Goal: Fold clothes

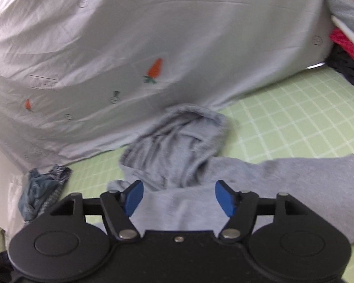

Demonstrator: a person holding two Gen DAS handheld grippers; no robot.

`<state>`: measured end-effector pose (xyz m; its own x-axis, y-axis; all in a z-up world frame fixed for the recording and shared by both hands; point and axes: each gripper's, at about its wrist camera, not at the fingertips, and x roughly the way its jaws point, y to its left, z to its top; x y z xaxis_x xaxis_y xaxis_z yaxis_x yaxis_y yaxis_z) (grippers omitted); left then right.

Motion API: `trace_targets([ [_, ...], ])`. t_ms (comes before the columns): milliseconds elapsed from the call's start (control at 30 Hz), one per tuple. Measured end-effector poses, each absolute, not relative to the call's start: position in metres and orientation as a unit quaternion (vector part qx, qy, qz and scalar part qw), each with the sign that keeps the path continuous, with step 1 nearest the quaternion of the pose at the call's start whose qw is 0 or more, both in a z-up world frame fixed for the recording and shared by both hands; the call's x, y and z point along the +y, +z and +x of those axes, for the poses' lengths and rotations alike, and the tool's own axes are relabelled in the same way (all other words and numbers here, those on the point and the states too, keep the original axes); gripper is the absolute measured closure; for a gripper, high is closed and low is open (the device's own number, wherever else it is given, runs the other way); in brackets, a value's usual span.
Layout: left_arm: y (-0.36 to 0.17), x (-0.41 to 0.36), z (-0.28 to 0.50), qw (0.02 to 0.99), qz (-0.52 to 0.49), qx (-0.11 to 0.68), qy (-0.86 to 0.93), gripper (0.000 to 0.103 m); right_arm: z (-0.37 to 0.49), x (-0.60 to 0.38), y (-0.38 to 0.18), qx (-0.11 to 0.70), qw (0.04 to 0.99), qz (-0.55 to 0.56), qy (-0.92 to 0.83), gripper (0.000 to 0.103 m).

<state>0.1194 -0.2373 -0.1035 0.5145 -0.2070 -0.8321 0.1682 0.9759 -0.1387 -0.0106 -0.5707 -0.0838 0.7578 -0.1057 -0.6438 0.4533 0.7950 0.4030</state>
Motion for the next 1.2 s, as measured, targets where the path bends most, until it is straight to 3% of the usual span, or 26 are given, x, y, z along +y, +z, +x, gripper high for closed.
trace_targets([
  [133, -0.105, -0.256, 0.119, 0.865, -0.006, 0.486, -0.127, 0.000, -0.050, -0.591, -0.092, 0.328, 0.875, 0.255, -0.249, 0.020],
  [233, -0.108, -0.277, 0.122, 0.860, 0.012, 0.490, -0.145, 0.000, -0.084, -0.607, -0.103, 0.342, 0.848, 0.242, -0.326, 0.018],
  [333, -0.111, -0.304, 0.125, 0.856, 0.031, 0.488, -0.166, 0.001, -0.111, -0.622, -0.114, 0.350, 0.820, 0.242, -0.383, 0.000],
  [467, -0.114, -0.338, 0.128, 0.854, 0.055, 0.479, -0.197, 0.010, -0.129, -0.640, -0.124, 0.352, 0.795, 0.264, -0.417, 0.000],
  [533, -0.116, -0.350, 0.130, 0.849, 0.054, 0.479, -0.216, 0.024, -0.132, -0.647, -0.128, 0.356, 0.787, 0.268, -0.426, 0.000],
  [667, -0.128, -0.369, 0.133, 0.834, 0.060, 0.489, -0.247, 0.035, -0.122, -0.654, -0.136, 0.369, 0.782, 0.266, -0.426, 0.000],
  [767, -0.140, -0.376, 0.135, 0.826, 0.071, 0.500, -0.250, 0.040, -0.115, -0.657, -0.141, 0.378, 0.781, 0.265, -0.421, 0.000],
  [833, -0.146, -0.377, 0.138, 0.822, 0.070, 0.506, -0.251, 0.050, -0.112, -0.656, -0.144, 0.384, 0.781, 0.263, -0.417, 0.000],
  [1000, -0.145, -0.376, 0.138, 0.826, 0.073, 0.500, -0.249, 0.064, -0.109, -0.655, -0.153, 0.399, 0.774, 0.264, -0.414, 0.000],
  [1200, -0.134, -0.375, 0.135, 0.837, 0.080, 0.480, -0.250, 0.066, -0.109, -0.655, -0.157, 0.404, 0.769, 0.268, -0.417, 0.000],
])
